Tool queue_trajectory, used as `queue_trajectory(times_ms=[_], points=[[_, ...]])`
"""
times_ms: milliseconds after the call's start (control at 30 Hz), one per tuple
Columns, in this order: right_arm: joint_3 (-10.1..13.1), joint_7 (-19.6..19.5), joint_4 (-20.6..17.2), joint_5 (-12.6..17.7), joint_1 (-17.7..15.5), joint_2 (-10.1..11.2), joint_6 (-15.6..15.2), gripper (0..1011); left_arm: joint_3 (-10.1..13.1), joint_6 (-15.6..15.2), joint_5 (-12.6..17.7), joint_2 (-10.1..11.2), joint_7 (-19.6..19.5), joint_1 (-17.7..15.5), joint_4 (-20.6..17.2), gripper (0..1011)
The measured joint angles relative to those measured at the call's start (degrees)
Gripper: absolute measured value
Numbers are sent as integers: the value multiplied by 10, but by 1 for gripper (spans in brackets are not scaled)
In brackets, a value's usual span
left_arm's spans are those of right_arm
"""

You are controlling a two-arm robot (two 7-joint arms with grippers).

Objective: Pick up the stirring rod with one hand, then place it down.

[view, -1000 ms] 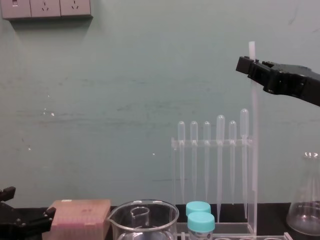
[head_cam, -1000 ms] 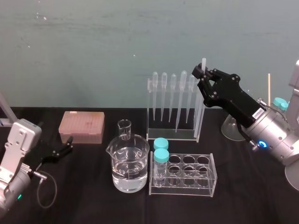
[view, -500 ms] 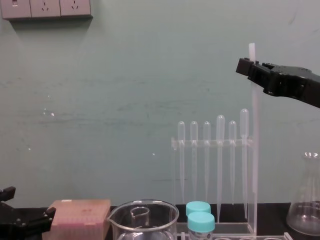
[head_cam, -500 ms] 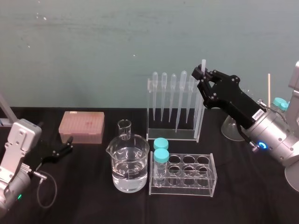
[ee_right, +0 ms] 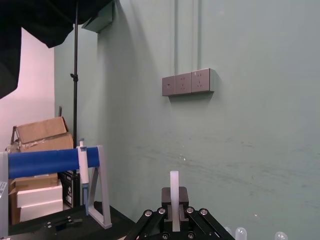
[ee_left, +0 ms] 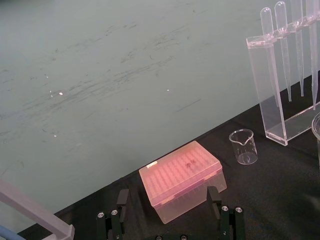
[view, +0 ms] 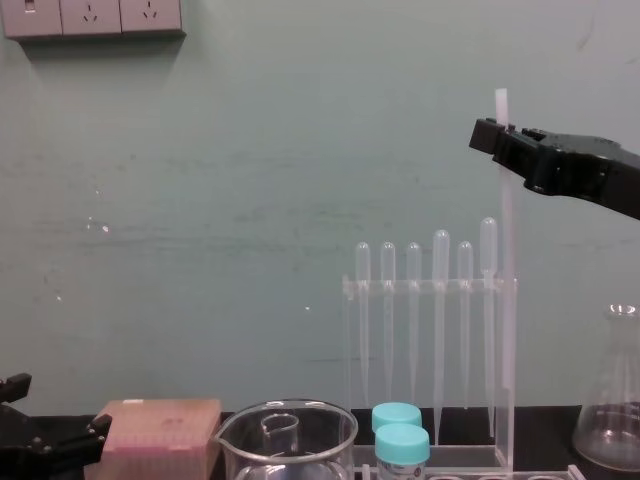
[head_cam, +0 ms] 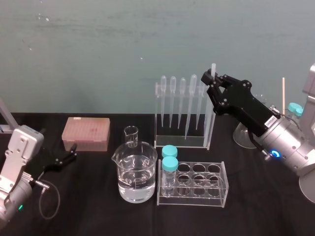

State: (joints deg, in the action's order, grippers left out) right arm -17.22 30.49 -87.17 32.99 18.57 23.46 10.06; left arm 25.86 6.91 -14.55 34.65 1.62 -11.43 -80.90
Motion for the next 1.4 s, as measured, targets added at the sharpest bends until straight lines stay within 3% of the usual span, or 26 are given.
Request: queue_trajectory(times_ms=[567, 1000, 1400], points=[[-19, 15, 51, -21, -9, -10, 30, 67, 0, 0, 0, 0, 0, 0, 0, 1000], [-29, 27, 113, -48, 2, -36, 70, 66, 0, 0, 0, 0, 0, 0, 0, 1000], [-33, 23, 149, -64, 5, -51, 66, 67, 0, 0, 0, 0, 0, 0, 0, 1000]])
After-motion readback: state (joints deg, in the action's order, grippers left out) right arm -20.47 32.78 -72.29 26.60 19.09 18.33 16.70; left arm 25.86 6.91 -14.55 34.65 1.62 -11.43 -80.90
